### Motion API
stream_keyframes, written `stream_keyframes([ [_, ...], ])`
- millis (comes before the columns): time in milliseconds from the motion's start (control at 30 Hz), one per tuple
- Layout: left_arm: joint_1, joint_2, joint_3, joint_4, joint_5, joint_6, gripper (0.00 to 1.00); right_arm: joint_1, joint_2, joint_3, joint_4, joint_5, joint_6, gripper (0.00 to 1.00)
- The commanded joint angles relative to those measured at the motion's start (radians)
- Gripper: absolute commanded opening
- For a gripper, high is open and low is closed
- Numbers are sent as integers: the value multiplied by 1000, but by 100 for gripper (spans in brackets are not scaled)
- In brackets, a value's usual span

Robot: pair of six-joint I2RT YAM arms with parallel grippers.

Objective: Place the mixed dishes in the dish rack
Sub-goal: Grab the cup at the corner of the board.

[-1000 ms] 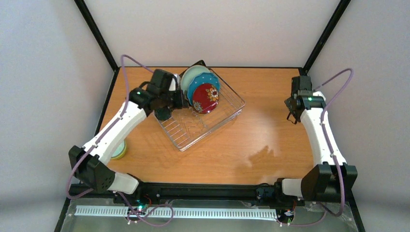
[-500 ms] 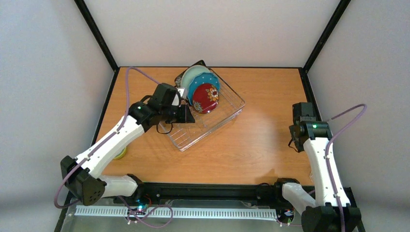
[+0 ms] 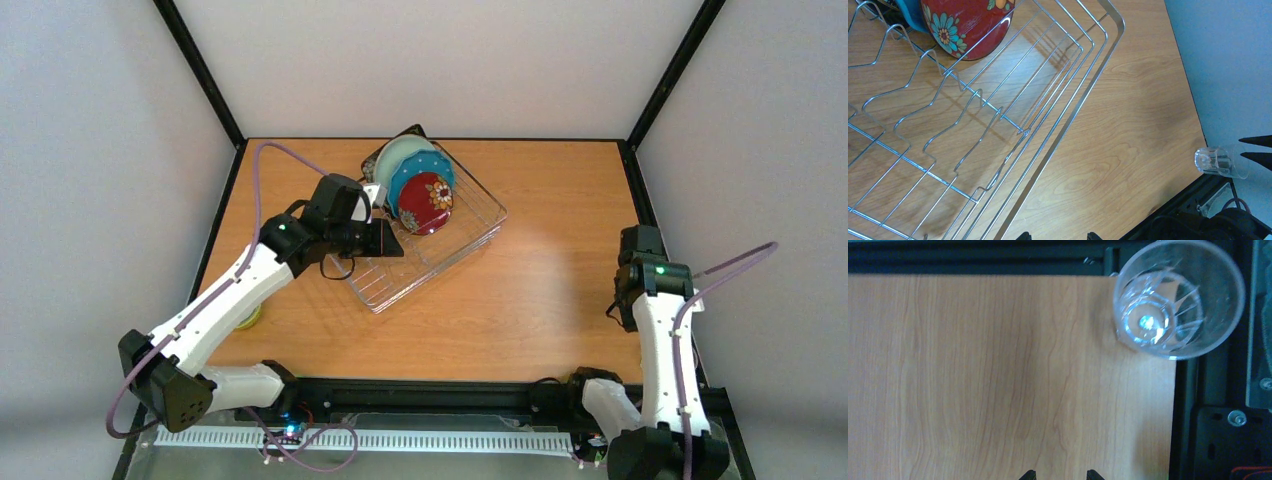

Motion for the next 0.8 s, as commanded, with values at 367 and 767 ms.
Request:
stream_keyframes([
  [367,-10,-19,-19,-6,18,-5,60,-418,22,-23,157,-80,-346,59],
  [767,-10,-41,-43,-15,5,-22,58,-528,82,-33,198,-120,-375,61],
])
